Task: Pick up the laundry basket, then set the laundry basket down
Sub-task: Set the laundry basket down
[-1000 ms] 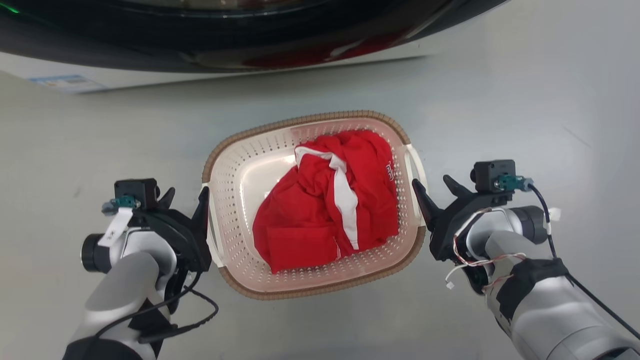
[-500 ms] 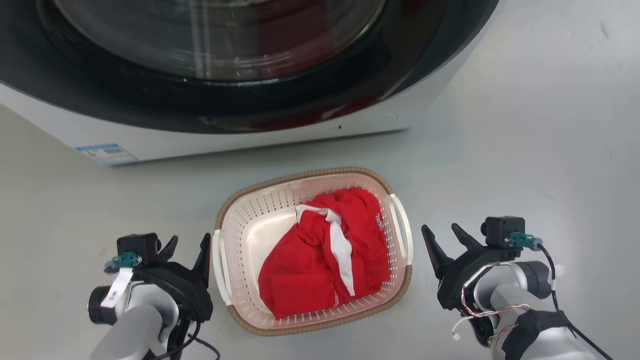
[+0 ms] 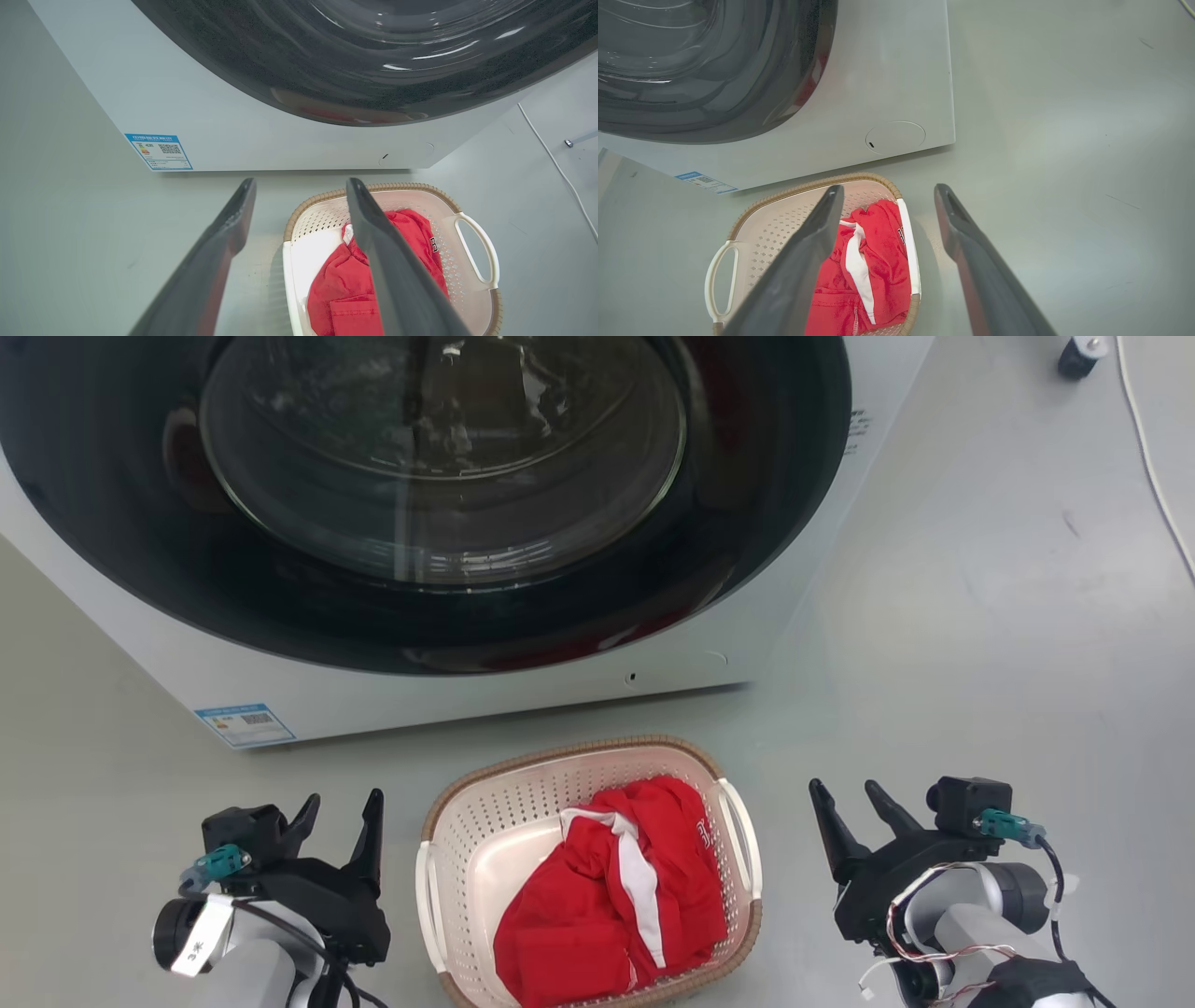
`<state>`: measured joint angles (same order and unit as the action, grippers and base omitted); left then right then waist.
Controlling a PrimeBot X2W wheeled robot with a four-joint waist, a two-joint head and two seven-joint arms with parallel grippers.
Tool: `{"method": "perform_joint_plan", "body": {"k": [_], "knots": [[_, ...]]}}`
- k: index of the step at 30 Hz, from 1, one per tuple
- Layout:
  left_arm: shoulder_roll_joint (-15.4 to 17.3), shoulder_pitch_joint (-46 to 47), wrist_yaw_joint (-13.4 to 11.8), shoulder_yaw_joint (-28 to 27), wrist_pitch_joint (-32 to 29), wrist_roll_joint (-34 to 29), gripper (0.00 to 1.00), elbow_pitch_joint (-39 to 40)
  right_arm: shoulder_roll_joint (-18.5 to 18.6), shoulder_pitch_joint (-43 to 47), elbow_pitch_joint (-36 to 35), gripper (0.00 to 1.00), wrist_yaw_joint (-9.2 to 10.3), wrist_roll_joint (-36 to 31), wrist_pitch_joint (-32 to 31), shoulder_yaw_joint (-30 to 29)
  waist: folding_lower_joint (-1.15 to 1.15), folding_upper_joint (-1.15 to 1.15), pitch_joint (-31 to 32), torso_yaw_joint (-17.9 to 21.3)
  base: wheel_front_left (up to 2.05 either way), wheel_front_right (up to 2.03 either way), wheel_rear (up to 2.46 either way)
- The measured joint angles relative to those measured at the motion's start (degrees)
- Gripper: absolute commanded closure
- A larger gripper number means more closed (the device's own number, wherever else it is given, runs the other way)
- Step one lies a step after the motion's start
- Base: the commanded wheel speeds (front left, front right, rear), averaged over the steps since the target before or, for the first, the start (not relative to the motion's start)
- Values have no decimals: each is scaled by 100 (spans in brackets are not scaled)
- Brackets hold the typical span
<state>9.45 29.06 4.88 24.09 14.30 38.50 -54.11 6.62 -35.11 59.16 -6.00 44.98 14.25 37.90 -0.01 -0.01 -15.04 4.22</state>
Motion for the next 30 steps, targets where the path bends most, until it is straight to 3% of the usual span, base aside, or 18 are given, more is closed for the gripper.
{"method": "perform_joint_plan", "body": {"k": [18,23,30], "knots": [[299,-1268,-907,-430,1,-837,0,2825,636,788,-2372,0,933,-818,3,-753,1,0,774,4,0,0,0],[378,-1799,-1044,-557,1,-1103,0,3776,792,1208,-3217,0,1100,-1161,3,-909,1,0,980,-22,0,0,0],[419,-2399,-1126,-734,1,-1196,0,4476,983,1743,-3985,0,1214,-1450,4,-1113,1,0,1210,-48,0,0,0]]}}
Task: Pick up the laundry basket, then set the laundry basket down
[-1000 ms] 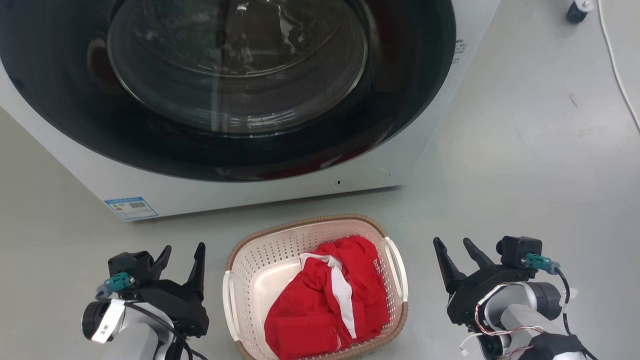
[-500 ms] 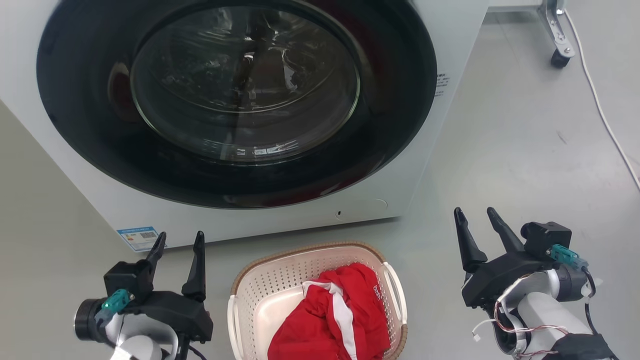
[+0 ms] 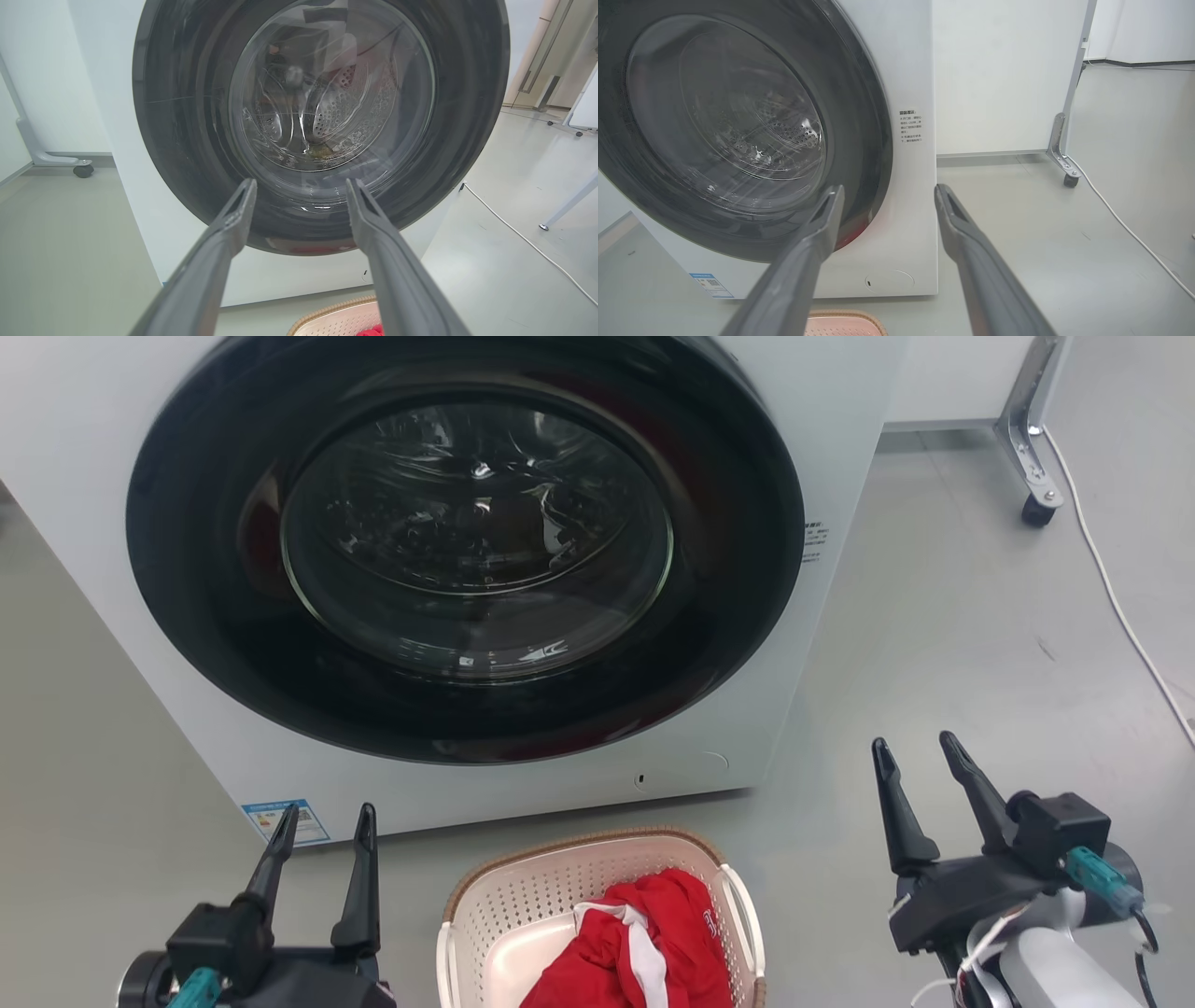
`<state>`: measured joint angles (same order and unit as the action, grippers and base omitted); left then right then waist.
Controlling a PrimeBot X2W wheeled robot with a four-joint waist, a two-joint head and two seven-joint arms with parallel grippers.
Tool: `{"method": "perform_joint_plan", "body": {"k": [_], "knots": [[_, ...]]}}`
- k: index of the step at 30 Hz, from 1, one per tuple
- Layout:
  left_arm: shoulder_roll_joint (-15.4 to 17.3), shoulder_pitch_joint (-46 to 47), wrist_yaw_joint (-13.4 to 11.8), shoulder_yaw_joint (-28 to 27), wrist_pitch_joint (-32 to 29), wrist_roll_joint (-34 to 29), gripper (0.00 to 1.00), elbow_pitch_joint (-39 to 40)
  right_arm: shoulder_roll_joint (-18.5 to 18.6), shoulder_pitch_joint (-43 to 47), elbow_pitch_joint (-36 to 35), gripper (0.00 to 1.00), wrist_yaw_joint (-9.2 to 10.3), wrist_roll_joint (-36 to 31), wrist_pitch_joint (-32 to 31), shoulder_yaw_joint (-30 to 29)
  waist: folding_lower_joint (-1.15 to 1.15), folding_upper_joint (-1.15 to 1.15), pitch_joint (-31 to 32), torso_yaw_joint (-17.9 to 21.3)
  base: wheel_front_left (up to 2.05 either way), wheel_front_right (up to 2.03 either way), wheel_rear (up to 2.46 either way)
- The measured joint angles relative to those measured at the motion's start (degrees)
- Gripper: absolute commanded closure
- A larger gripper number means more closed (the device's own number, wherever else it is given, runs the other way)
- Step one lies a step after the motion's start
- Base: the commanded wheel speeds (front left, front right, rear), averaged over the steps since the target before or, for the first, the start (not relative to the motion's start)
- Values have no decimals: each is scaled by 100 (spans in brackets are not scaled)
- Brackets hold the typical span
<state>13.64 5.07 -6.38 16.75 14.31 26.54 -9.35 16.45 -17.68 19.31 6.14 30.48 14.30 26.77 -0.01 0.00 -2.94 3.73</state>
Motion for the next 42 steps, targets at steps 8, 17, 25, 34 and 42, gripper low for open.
{"method": "perform_joint_plan", "body": {"k": [8,17,25,34,42], "knots": [[-8,-482,-26,-156,1,-145,0,432,104,531,-479,0,52,-199,0,-196,0,0,192,-64,0,0,0],[-12,-909,-69,-304,-12,-205,0,664,129,995,-847,0,92,-381,0,-291,0,0,330,-97,0,0,0],[-45,-1041,-75,-382,-216,-299,0,788,131,1195,-1039,0,99,-519,0,-475,1,1,330,-87,0,0,0],[-166,-1124,-75,-528,-414,-512,0,870,122,1326,-1172,0,100,-643,-11,-745,1,0,330,-85,0,0,0],[-276,-1141,-76,-593,-572,-624,0,982,60,1376,-1282,0,100,-805,-87,-847,1,0,331,-95,0,0,0]]}}
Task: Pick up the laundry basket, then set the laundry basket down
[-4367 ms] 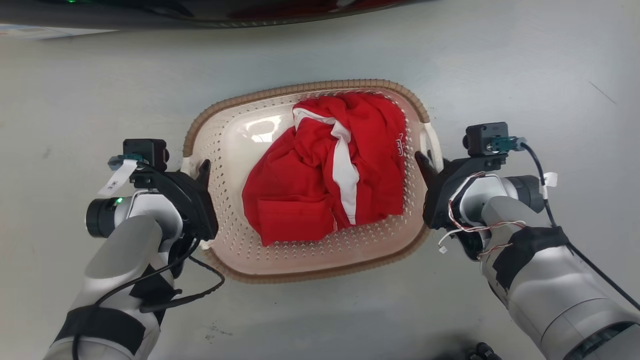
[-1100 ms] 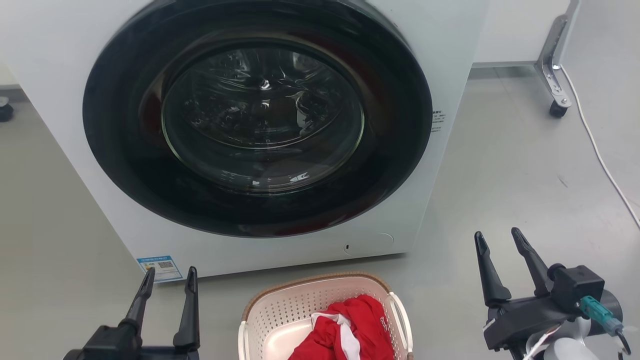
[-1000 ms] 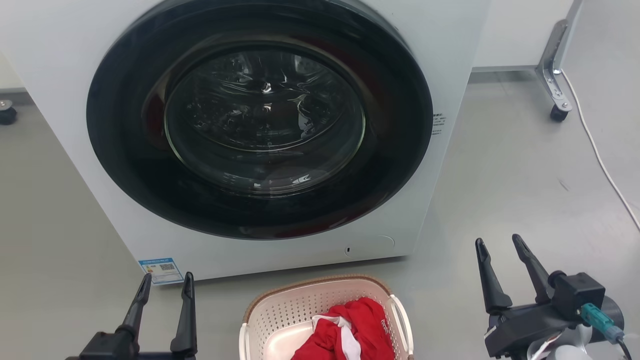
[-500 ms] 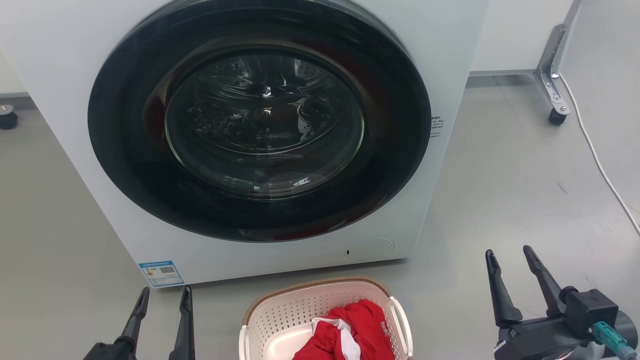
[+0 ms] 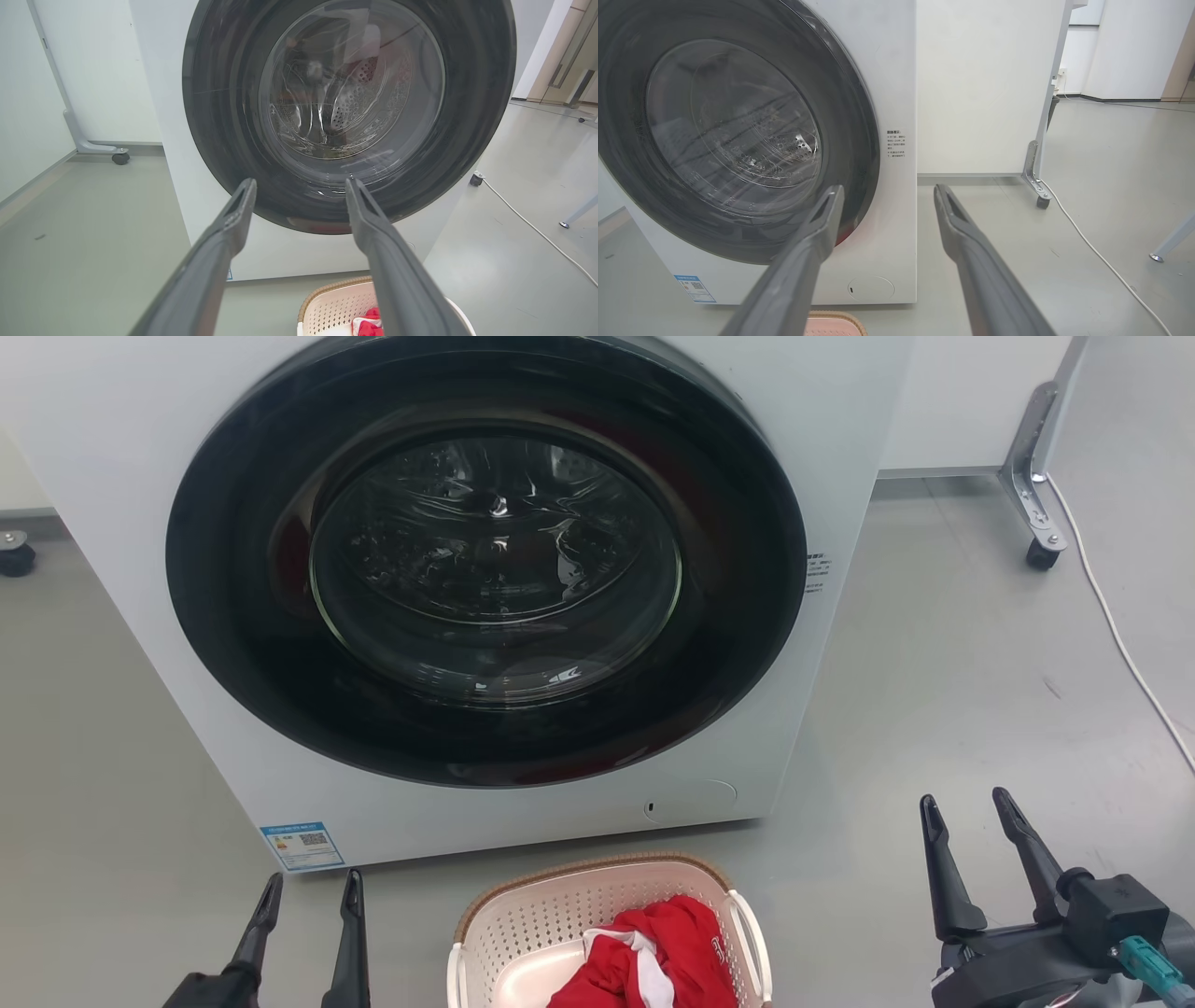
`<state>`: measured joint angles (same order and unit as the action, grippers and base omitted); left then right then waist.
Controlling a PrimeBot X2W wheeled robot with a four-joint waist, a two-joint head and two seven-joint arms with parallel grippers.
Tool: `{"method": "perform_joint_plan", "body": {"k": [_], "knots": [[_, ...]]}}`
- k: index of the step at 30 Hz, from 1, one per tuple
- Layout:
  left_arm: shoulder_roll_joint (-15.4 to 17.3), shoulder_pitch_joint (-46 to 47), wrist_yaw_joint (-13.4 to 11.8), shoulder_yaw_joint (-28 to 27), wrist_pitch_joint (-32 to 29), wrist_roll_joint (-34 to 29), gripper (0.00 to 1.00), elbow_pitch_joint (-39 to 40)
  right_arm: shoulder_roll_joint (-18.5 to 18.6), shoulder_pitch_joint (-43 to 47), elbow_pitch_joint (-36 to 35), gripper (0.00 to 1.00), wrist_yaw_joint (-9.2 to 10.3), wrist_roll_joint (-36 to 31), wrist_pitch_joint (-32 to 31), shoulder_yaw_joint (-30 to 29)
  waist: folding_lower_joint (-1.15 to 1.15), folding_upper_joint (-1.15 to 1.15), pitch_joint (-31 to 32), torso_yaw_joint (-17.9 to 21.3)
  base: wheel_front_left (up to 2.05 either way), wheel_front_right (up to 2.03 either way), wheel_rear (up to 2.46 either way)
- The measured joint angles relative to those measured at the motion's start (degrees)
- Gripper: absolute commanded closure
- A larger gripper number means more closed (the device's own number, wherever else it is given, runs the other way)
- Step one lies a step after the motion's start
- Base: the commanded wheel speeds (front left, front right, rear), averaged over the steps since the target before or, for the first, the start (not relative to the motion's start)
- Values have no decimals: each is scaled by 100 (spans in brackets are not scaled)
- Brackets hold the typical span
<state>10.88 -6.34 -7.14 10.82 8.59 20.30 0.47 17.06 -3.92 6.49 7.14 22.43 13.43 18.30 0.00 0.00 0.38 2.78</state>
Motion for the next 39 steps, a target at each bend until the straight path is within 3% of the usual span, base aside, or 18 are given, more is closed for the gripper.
{"method": "perform_joint_plan", "body": {"k": [2,3,14,39], "knots": [[-18,-1,0,-3,-12,-32,0,37,-16,5,-26,0,0,-36,-33,-19,0,0,-3,-2,0,0,0],[-27,0,3,3,-23,-23,100,8,-34,10,2,100,-2,-36,-31,-10,0,0,-4,-2,0,0,0],[-137,-94,66,-25,-100,205,100,-308,-220,220,272,100,-73,238,-131,-101,0,0,-9,-18,0,0,0],[-320,160,415,-477,-510,2179,100,-667,-560,173,485,100,-413,2108,-686,-784,0,0,-20,-90,0,0,0]]}}
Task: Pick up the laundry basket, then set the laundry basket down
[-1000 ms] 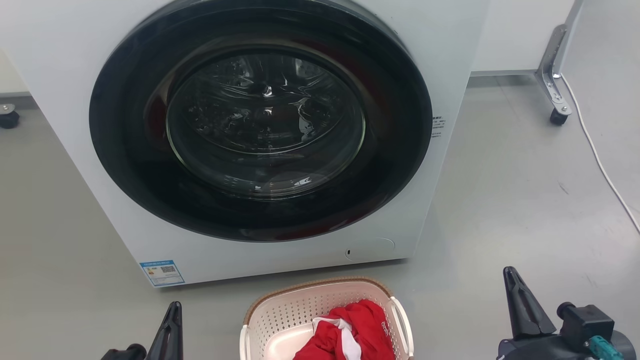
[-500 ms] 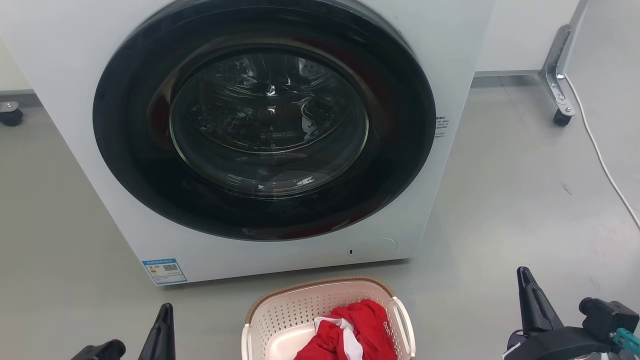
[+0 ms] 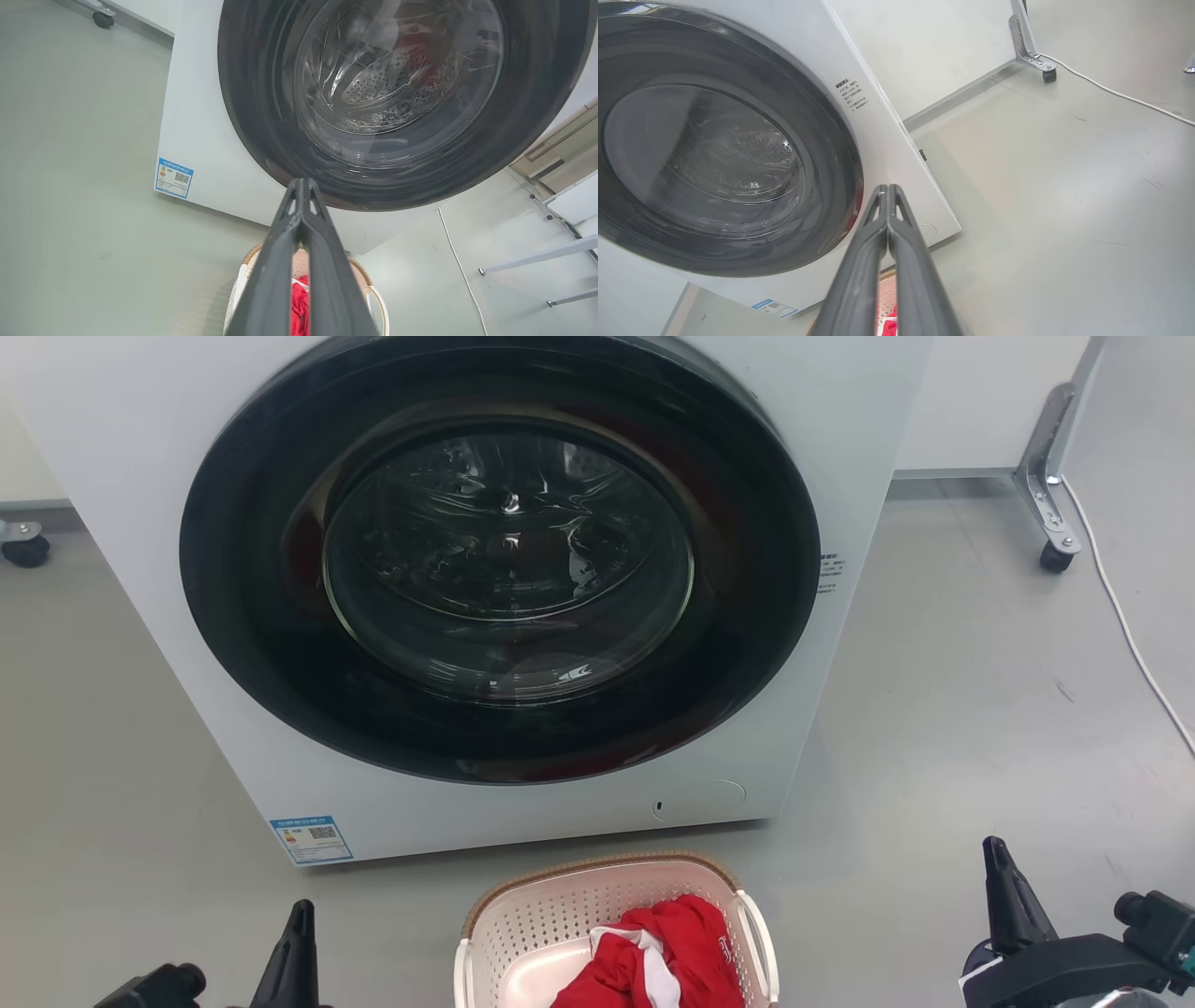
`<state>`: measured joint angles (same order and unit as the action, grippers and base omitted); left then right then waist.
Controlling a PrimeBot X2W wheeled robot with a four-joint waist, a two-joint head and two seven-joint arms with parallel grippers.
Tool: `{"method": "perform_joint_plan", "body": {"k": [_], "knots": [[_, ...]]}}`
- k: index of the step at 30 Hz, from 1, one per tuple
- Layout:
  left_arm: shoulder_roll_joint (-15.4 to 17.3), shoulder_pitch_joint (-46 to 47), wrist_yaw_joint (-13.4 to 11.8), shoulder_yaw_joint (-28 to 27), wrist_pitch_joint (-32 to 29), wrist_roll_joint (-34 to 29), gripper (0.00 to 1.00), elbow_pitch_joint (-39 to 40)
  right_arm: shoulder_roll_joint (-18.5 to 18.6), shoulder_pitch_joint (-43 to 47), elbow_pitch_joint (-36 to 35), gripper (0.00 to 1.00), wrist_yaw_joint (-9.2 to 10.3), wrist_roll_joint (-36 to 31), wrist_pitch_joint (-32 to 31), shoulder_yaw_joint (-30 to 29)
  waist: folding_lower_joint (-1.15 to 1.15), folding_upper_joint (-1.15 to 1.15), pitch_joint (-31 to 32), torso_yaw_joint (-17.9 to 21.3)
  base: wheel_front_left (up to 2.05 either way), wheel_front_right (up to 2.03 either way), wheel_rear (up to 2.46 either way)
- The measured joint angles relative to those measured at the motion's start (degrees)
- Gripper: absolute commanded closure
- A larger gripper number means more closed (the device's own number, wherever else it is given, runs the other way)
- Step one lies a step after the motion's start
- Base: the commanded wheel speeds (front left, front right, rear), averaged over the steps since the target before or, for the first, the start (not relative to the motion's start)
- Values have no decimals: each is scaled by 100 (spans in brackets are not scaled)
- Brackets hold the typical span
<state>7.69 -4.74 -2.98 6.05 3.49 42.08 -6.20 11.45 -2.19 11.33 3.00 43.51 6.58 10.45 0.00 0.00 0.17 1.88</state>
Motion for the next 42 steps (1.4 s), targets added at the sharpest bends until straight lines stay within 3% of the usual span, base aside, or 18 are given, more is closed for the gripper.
{"method": "perform_joint_plan", "body": {"k": [42], "knots": [[-330,575,632,-722,-646,3132,100,-673,-567,-190,372,100,-632,3062,-854,-1163,0,0,-18,-121,0,0,0]]}}
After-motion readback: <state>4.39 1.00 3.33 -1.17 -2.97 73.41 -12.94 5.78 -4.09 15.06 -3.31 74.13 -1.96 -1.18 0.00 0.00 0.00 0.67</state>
